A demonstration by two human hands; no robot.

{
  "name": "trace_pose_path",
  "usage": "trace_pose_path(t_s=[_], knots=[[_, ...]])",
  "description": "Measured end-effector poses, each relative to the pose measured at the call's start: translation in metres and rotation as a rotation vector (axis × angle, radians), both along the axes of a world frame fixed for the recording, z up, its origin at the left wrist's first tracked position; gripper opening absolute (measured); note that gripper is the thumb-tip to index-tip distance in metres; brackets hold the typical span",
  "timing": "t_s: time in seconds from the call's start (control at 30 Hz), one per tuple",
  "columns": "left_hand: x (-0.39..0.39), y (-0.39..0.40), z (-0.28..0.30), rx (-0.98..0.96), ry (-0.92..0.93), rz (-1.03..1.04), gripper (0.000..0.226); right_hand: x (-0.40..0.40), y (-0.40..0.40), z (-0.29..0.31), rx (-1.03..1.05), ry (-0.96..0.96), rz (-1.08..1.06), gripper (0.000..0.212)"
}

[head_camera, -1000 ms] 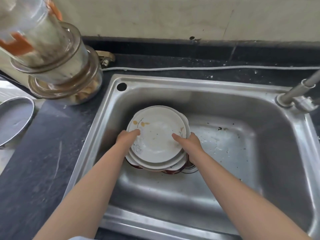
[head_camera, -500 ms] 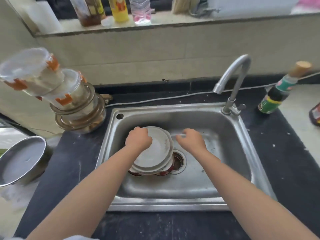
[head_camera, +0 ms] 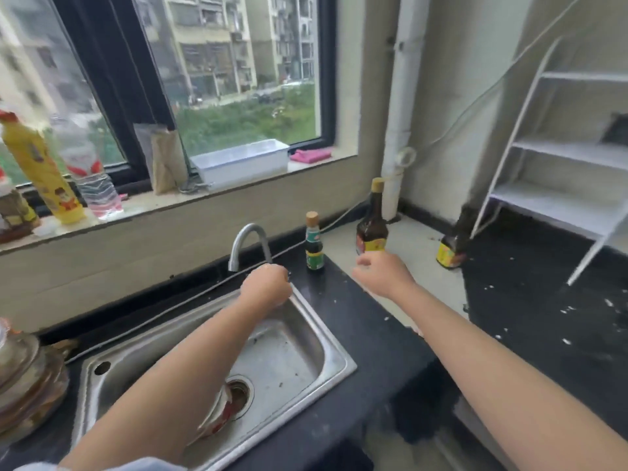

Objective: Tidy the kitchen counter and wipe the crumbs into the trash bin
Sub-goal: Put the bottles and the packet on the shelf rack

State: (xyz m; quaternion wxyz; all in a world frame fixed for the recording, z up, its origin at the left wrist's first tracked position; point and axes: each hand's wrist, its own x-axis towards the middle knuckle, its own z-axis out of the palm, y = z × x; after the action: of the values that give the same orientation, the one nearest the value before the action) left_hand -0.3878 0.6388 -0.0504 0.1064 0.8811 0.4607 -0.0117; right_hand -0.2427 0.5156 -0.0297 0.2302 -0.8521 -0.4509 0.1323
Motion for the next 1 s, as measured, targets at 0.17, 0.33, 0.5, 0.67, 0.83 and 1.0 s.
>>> trace_pose_path(t_s=[0.17,0.33,0.5,0.67,0.83,1.0], knots=[[0.075,-0.032,0.048,0.035,-0.109,-0.119,0.029,0.058,-0.061,0.028,-0.046,-0.091,-0.049,0.037],[0.147,-0.049,0.079,0.069,-0.177,-0.159,0.022,0.126,-0.096,0.041,-0.108,-0.131,-0.076,0.026],[0.2,-0.042,0.083,0.101,-0.205,-0.104,0.029,0.191,-0.09,0.048,-0.085,-0.134,-0.056,0.036],[0.226,-0.023,0.061,0.043,-0.248,0.003,0.032,0.233,-0.059,0.034,-0.01,-0.022,-0.009,0.034],[0.229,0.012,0.029,-0.012,-0.244,0.158,0.019,0.253,-0.017,0.004,0.017,0.112,0.064,0.032],[0.227,0.074,-0.011,-0.144,-0.288,0.397,0.037,0.271,0.054,-0.029,0.008,0.186,0.035,0.034]])
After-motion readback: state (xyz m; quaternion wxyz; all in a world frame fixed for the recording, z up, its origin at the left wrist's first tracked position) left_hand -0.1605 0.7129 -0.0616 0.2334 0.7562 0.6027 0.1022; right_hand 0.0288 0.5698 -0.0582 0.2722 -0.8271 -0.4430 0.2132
